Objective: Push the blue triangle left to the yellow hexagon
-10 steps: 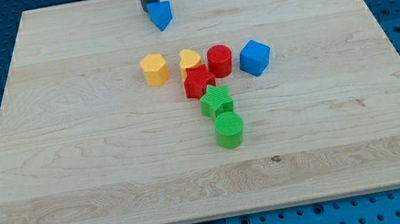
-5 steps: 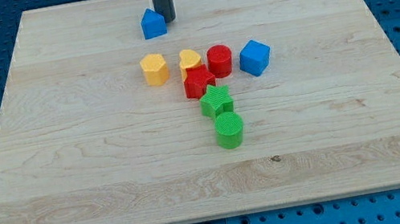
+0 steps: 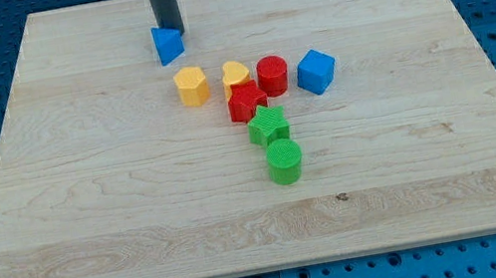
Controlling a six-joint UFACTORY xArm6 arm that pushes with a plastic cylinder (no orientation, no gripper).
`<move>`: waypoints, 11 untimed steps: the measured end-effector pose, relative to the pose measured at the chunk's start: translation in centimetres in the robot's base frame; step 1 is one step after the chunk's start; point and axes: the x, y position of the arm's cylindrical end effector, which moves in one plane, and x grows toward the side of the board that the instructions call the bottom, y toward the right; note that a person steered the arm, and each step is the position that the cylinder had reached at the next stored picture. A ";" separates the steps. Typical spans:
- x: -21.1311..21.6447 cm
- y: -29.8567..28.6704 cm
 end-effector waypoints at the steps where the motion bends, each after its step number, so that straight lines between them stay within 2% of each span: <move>1: 0.2 -0.2; 4: 1.3 -2.3; 6: 0.5 1.0; 10: 4.4 -2.7; 11: 4.1 -2.8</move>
